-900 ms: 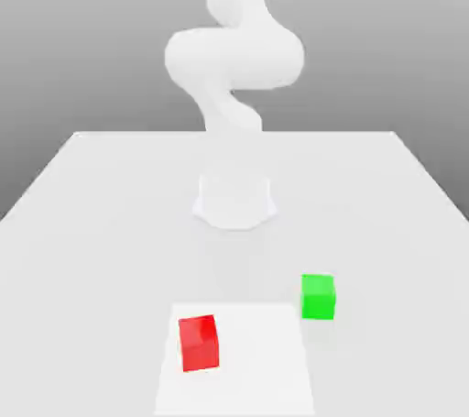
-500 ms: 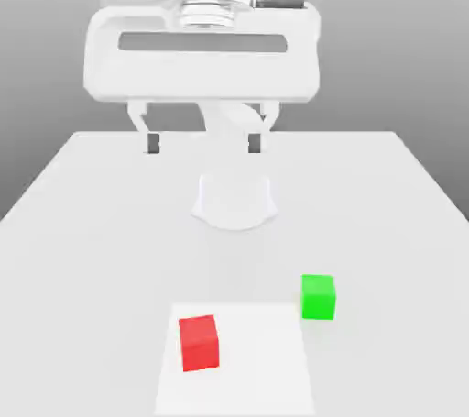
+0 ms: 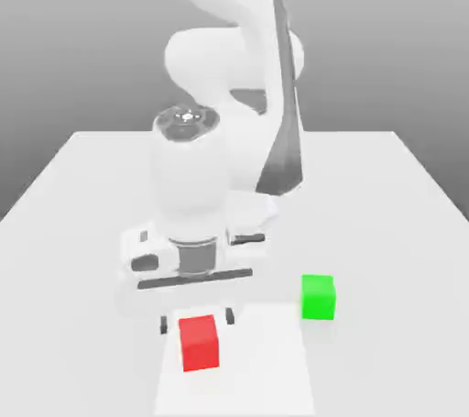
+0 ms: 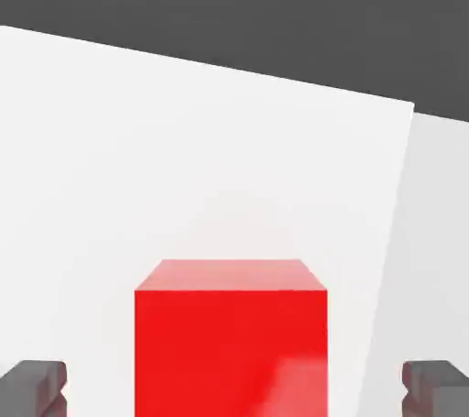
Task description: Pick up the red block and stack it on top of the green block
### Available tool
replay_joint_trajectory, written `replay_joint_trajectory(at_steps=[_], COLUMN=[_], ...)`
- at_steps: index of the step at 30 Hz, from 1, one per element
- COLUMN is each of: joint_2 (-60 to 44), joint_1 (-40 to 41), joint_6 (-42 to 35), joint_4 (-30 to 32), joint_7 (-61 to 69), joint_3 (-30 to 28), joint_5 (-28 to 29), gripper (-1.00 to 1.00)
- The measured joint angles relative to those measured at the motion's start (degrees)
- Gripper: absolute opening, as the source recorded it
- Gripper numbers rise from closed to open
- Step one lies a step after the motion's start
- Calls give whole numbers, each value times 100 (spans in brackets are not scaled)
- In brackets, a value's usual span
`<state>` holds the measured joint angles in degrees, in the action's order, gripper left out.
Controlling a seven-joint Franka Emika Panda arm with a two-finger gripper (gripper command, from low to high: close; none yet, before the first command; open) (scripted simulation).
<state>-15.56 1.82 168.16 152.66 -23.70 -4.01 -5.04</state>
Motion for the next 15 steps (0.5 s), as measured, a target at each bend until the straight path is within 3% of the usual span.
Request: replay_joint_trajectory(at_steps=[7,12,15], joint_2=[-30,865,1461], joint_1=[21,-54,-417], joint_6=[21,-734,-1051], joint_4=[-4,131,406], joint_7=[-3,-233,-298], joint_3=[21,-124,118], joint_5=[3,316,247], gripper=[-100,-100,-100])
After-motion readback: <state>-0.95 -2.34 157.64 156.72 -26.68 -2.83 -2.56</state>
